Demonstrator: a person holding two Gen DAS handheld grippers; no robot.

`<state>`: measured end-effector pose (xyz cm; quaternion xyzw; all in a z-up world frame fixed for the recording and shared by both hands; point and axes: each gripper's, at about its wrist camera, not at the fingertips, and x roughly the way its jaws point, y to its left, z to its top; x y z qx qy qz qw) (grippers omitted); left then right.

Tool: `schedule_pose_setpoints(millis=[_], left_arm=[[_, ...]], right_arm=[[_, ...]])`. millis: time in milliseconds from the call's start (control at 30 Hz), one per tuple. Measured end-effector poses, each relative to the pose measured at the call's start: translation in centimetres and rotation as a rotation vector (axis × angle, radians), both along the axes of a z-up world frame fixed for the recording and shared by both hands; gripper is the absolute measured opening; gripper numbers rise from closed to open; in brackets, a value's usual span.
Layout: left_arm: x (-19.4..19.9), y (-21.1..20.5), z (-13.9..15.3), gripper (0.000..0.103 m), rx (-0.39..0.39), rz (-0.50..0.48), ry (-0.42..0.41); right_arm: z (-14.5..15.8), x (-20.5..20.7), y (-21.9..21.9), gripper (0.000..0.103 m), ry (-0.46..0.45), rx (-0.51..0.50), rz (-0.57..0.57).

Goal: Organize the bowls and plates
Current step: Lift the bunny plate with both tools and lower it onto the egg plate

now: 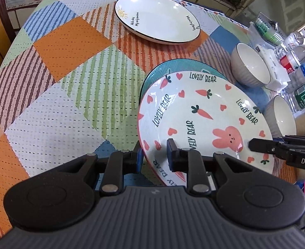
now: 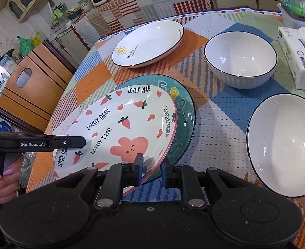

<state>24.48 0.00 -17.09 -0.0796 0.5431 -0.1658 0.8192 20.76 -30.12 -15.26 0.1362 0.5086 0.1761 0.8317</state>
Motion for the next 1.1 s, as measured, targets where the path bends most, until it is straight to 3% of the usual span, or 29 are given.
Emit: schedule_pose_setpoints(millis=[567, 833, 1100], left_arm=[[0.3, -0.8, -0.9, 0.022, -0.011, -0.026, 0.062], [1.4, -1.7, -0.7, 0.022, 0.066, -0.068, 0.087], [2.1, -1.8, -0.8, 0.021, 0.072, -0.067, 0.098]], right_arm=[[0.2, 0.9, 1.2, 0.027, 0.023, -0.158, 0.002], [-0.7, 2.3, 3.0, 0.036, 0.095, -0.270, -0.015], [-0.8, 2.8, 4.0, 0.038, 0.068, -0.365, 0.001]])
